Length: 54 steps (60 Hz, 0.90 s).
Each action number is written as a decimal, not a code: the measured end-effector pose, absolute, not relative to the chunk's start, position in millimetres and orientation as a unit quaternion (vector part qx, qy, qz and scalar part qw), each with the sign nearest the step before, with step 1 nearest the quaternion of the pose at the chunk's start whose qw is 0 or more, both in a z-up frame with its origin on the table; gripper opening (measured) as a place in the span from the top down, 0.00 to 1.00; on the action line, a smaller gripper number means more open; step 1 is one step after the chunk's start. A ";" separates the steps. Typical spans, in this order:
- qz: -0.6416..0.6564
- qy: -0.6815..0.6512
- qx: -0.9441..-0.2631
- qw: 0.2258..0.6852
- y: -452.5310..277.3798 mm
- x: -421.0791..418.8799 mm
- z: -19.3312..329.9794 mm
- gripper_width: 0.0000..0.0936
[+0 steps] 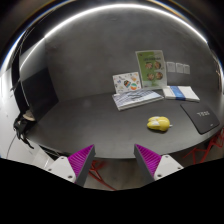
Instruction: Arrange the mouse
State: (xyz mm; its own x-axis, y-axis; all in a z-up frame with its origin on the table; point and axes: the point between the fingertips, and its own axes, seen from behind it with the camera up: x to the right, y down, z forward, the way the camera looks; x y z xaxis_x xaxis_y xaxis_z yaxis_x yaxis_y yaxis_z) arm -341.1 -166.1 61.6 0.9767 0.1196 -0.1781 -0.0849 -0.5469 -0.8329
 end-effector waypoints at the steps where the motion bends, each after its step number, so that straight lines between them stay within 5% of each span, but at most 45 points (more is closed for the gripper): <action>1: 0.104 -0.009 -0.874 0.475 -166.1 -337.6 60.2 0.11; 26: 0.010 -0.064 -0.878 0.474 -93.7 -158.3 4.9 0.12; 54: 0.045 -0.089 -0.890 0.446 21.4 -148.6 -14.3 0.14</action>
